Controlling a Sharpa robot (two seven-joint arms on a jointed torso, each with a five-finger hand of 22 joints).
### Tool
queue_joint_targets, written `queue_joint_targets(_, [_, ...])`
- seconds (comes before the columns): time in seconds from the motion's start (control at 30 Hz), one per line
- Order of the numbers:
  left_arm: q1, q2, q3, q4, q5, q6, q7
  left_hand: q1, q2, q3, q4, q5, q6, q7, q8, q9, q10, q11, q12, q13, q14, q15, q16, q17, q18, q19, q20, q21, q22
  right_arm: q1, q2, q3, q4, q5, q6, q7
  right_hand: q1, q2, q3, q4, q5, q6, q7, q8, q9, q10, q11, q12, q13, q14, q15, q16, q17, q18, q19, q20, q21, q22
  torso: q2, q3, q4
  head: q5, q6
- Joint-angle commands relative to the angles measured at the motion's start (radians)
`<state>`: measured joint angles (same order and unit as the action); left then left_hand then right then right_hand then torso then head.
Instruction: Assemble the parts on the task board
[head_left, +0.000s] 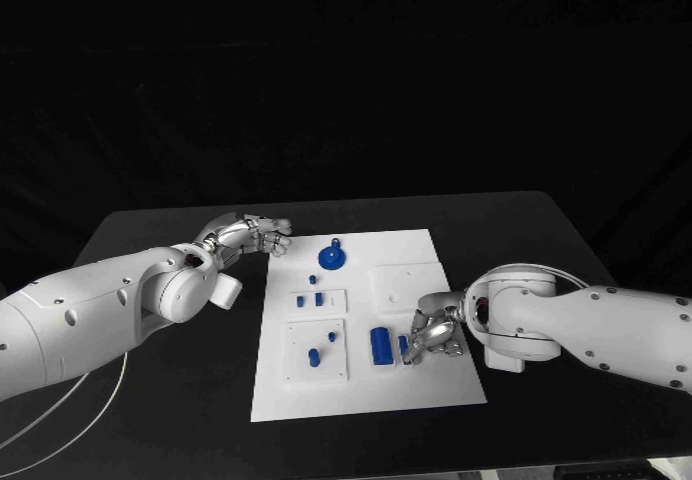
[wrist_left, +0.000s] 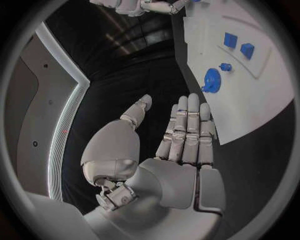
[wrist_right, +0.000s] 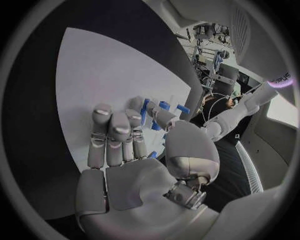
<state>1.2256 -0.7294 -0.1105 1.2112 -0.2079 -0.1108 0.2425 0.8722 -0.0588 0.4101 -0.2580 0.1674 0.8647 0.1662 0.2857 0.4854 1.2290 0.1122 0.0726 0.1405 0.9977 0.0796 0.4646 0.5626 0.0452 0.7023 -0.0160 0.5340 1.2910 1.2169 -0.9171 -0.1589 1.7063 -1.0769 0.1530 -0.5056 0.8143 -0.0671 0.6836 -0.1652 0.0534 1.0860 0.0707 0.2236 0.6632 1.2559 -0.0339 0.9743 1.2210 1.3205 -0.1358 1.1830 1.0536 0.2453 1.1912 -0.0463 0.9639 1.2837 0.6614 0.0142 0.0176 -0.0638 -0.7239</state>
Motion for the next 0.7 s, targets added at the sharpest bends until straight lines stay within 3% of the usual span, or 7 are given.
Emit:
queue_joint_targets(0.03, [0.000, 0.001, 0.000, 0.002, -0.005, 0.014, 0.007, 0.001, 0.005, 0.003, 0.001, -0.003, -0.006, -0.001, 0.003, -0.001, -0.004, -0.001, -0.001, -0.001, 0.007, 0.003, -0.005, 0.001, -0.003, 0.000, -0.001, -0.004, 0.002, -0.009, -0.003, -0.007, -0.010, -0.035, -0.001, -0.022, -0.001, -0.012, -0.004, -0.005, -0.005, -0.003, 0.005, -0.003, -0.001, -0.003, -0.002, -0.003, 0.001, -0.001, -0.002, 0.002, 0.001, 0.017, 0.006, -0.001, 0.003, 0.002, 0.000, -0.0001, -0.0002, 0.000, 0.001])
queue_joint_targets(0.13, [0.000, 0.001, 0.000, 0.002, -0.005, 0.013, 0.008, 0.001, 0.005, 0.003, 0.001, -0.003, -0.006, -0.001, 0.003, -0.001, -0.004, -0.001, -0.001, -0.001, 0.007, 0.003, -0.005, 0.001, -0.003, 0.000, -0.001, -0.004, 0.002, -0.009, -0.008, -0.006, -0.013, -0.035, -0.026, -0.009, -0.004, -0.025, -0.009, -0.009, -0.005, -0.004, 0.005, -0.003, -0.001, -0.003, -0.001, -0.003, 0.001, -0.001, -0.002, 0.001, 0.001, 0.017, 0.005, 0.000, 0.003, 0.002, 0.000, 0.0000, 0.0000, -0.001, 0.002])
queue_joint_targets(0.27, [0.000, 0.002, 0.000, 0.002, -0.005, 0.010, 0.009, 0.001, 0.005, 0.003, 0.001, -0.003, -0.006, -0.001, 0.003, -0.001, -0.004, -0.001, -0.001, -0.001, 0.007, 0.003, -0.006, 0.001, -0.003, 0.000, -0.001, -0.004, 0.002, -0.008, -0.024, -0.006, -0.011, -0.018, -0.043, 0.013, -0.022, -0.064, -0.030, -0.010, -0.005, -0.011, 0.007, -0.005, -0.001, -0.005, 0.000, -0.004, 0.001, -0.002, -0.002, 0.000, 0.000, 0.017, 0.004, 0.001, 0.003, 0.002, -0.001, -0.0002, 0.0008, 0.000, 0.004])
queue_joint_targets(0.43, [0.000, 0.002, 0.000, 0.002, -0.005, 0.005, 0.012, 0.001, 0.005, 0.003, 0.001, -0.003, -0.006, -0.001, 0.003, -0.001, -0.004, -0.001, -0.001, -0.001, 0.007, 0.003, -0.006, 0.002, -0.003, 0.000, -0.001, -0.004, 0.002, -0.005, -0.040, -0.006, -0.013, 0.021, -0.075, 0.042, -0.099, -0.115, -0.102, 0.009, -0.002, -0.055, 0.019, -0.027, -0.007, -0.021, 0.011, -0.010, 0.000, -0.009, 0.006, -0.008, -0.003, 0.017, -0.006, 0.003, -0.005, -0.002, -0.002, -0.0018, -0.0013, -0.003, 0.010])
queue_joint_targets(0.53, [0.000, 0.001, 0.001, 0.007, -0.005, 0.001, 0.013, 0.001, 0.005, 0.003, 0.001, -0.003, -0.006, -0.001, 0.003, -0.001, -0.004, -0.001, -0.001, -0.001, 0.007, 0.003, -0.006, 0.002, -0.003, 0.000, -0.001, -0.004, 0.002, 0.013, -0.041, -0.002, -0.034, 0.065, -0.128, 0.078, -0.130, -0.094, -0.178, -0.030, 0.006, -0.099, 0.030, -0.047, -0.011, -0.037, 0.020, -0.019, -0.003, -0.021, 0.016, -0.022, -0.009, 0.017, -0.028, -0.001, -0.022, -0.008, -0.002, -0.0025, -0.0021, -0.003, 0.016])
queue_joint_targets(0.6, [0.001, -0.005, 0.001, 0.014, -0.005, -0.002, 0.012, 0.001, 0.005, 0.003, 0.001, -0.003, -0.006, -0.001, 0.003, -0.001, -0.004, -0.001, -0.001, -0.001, 0.007, 0.003, -0.006, 0.002, -0.003, 0.000, -0.001, -0.004, 0.002, 0.026, -0.043, 0.001, -0.048, 0.069, -0.189, 0.101, -0.148, -0.071, -0.238, -0.080, 0.014, -0.127, 0.037, -0.058, -0.012, -0.052, 0.028, -0.033, -0.017, -0.031, 0.022, -0.042, -0.017, 0.017, -0.045, -0.001, -0.042, -0.018, -0.002, -0.0026, -0.0017, -0.003, 0.020])
queue_joint_targets(0.7, [0.002, -0.016, 0.002, 0.024, -0.005, -0.014, 0.015, 0.001, 0.005, 0.003, 0.001, -0.003, -0.006, -0.001, 0.004, -0.001, -0.004, -0.001, -0.001, -0.001, 0.007, 0.003, -0.006, 0.002, -0.003, 0.000, -0.001, -0.005, 0.003, 0.045, -0.039, 0.016, -0.085, 0.081, -0.246, 0.155, -0.176, -0.066, -0.262, -0.092, 0.008, -0.145, 0.043, -0.066, -0.014, -0.071, 0.034, -0.051, -0.033, -0.044, 0.026, -0.070, -0.030, 0.017, -0.061, 0.003, -0.069, -0.033, -0.002, -0.0029, -0.0007, -0.001, 0.030])
